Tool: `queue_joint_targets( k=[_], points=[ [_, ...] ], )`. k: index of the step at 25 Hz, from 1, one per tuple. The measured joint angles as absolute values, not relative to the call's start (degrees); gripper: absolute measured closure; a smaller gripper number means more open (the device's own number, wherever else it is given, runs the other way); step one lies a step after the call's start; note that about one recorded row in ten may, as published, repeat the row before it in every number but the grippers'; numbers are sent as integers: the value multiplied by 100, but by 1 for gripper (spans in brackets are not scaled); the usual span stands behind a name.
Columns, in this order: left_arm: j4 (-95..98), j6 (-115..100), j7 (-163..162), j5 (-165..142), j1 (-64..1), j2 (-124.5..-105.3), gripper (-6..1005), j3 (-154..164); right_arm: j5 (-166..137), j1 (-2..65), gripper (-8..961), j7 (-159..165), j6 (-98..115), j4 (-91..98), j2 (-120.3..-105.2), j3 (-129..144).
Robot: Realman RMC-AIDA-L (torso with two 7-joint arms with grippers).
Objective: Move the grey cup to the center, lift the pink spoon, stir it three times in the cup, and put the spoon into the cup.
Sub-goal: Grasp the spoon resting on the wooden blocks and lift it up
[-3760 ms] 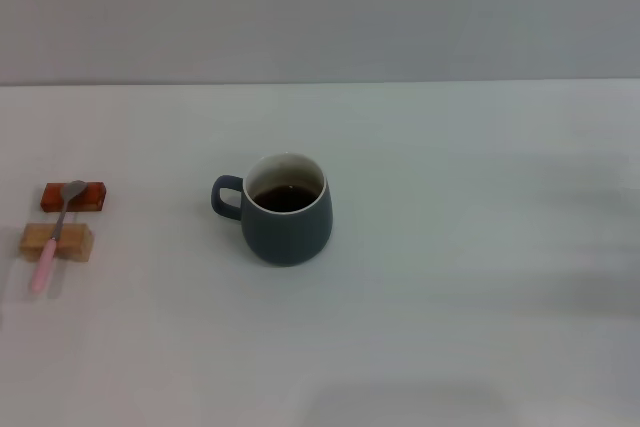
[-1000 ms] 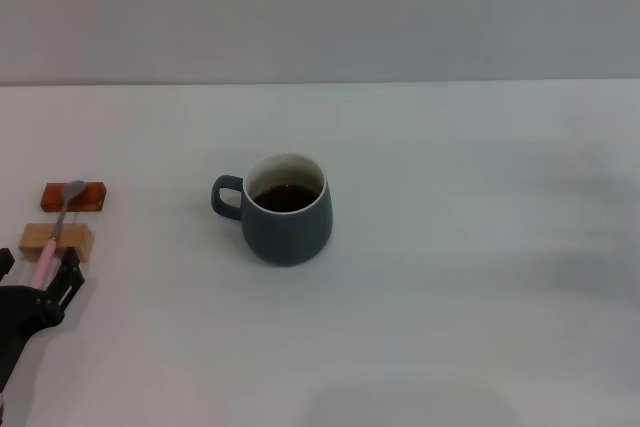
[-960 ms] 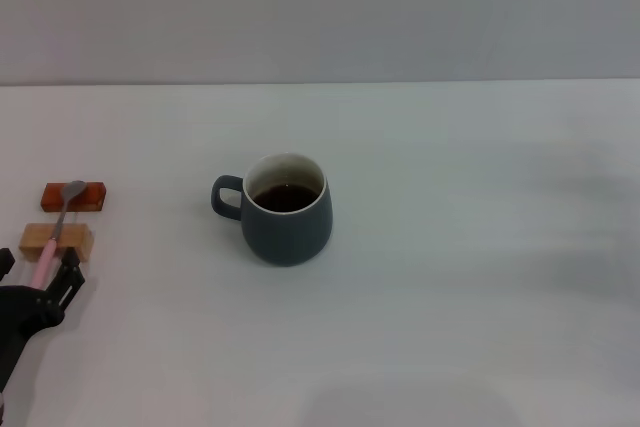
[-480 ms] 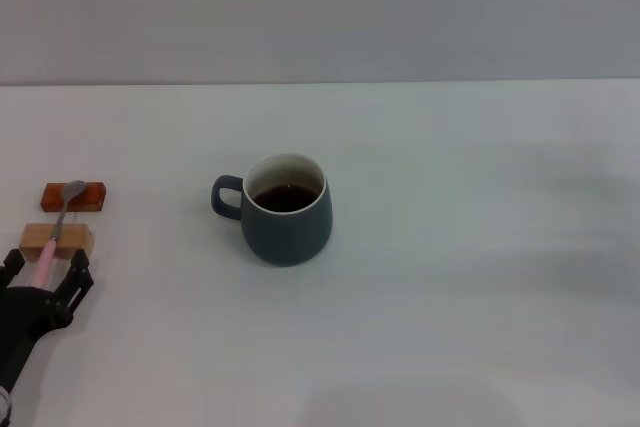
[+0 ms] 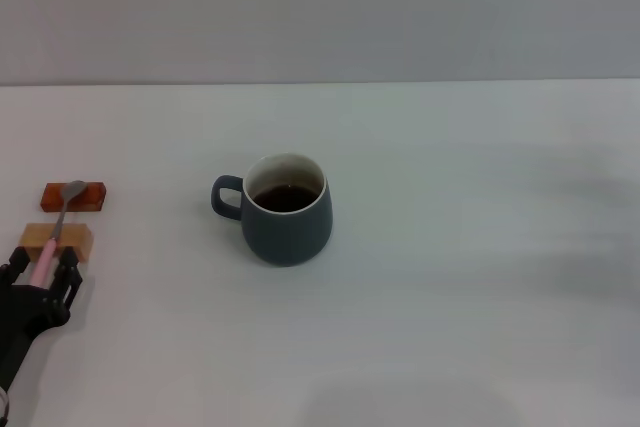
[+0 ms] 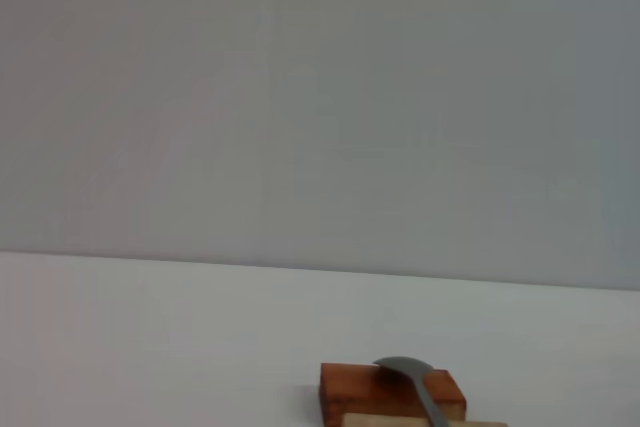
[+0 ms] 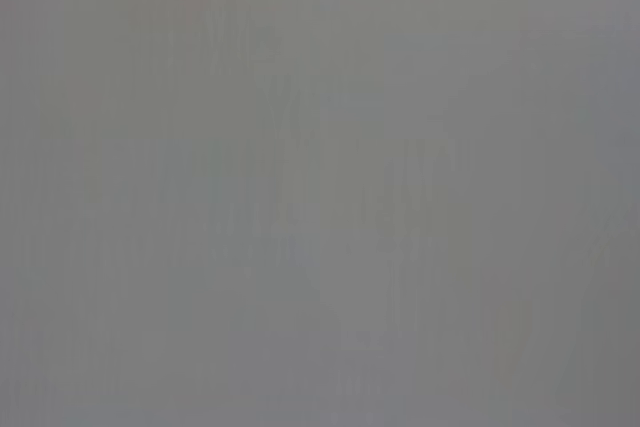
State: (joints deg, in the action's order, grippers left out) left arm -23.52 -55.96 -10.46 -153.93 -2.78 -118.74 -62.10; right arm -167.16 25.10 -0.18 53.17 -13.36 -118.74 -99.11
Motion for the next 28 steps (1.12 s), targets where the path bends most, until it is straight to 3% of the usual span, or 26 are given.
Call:
queue_joint_targets(
  k=[4, 22, 28],
  points=[
    [-2352, -5607, -1046, -15322, -263, -11866, 415, -6211, -16716, 2505, 322, -18, 5317, -1336, -11874, -9905],
    [-2360, -5610, -1045, -15310, -287, -11865, 468, -6152, -16716, 2496, 322, -18, 5323, -1336, -11874, -9897],
    [-2368, -5613, -1046, -15311, -289, -11865, 609, -6152, -16716, 2496, 323, -18, 5327, -1336, -11874, -9896]
  ],
)
